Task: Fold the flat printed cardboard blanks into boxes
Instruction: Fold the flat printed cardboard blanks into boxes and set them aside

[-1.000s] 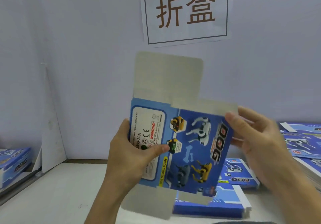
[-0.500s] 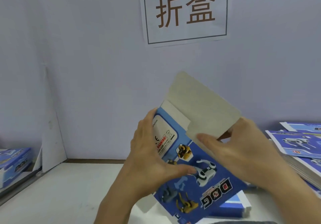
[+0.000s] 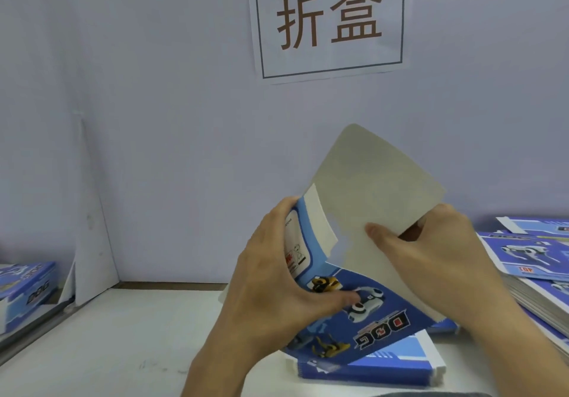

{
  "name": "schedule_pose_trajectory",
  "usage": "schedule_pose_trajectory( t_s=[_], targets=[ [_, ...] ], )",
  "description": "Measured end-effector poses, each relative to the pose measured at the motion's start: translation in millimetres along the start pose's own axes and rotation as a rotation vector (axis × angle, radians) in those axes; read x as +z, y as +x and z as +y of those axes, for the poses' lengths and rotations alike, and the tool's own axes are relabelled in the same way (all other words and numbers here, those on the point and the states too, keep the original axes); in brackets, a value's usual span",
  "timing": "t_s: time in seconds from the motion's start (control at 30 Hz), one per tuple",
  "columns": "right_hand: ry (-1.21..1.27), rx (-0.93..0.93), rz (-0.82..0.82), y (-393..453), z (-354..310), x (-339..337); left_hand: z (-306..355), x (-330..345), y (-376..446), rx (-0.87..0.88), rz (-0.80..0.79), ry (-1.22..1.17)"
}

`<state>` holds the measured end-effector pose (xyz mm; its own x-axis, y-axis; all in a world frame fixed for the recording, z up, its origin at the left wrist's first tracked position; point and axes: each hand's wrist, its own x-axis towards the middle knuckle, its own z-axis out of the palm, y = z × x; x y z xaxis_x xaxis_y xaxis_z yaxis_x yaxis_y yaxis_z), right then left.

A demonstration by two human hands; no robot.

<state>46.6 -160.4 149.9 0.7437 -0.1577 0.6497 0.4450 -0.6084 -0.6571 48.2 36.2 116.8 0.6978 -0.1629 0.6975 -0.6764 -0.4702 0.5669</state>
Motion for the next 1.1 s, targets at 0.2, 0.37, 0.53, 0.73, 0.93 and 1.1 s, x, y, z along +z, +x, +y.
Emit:
schedule_pose_trajectory(
  t_s=[0.2, 0.37, 0.53, 0.73, 0.93, 1.1],
  targets=[
    [0.513, 0.063, -0.255, 2.8, 10.3, -13.7, 4.0, -17.3, 3.9, 0.034, 0.236, -0.162],
    [0.625, -0.156, -0.452, -11.4, -5.6, 16.8, 6.7, -26.8, 5.4, -0.058, 0.350, -0.480],
    [0.770, -0.132, -0.230, -19.6, -10.2, 42.3, 11.9, -12.9, 5.2, -0.091, 0.345, -0.647],
    [0.741, -0.176, -0.235, -13.3, -3.9, 31.8, 15.0, -4.3, 7.5, -0.054, 0.303, -0.628],
    [0.750, -0.078, -0.333, -10.1, -10.8, 27.9, 16.8, -0.6, 5.9, -0.063, 0.277, -0.586],
    [0.775, 0.055, -0.227, -1.4, -19.3, 25.0, 25.7, -1.7, 6.7, -0.129, 0.299, -0.620]
  ],
)
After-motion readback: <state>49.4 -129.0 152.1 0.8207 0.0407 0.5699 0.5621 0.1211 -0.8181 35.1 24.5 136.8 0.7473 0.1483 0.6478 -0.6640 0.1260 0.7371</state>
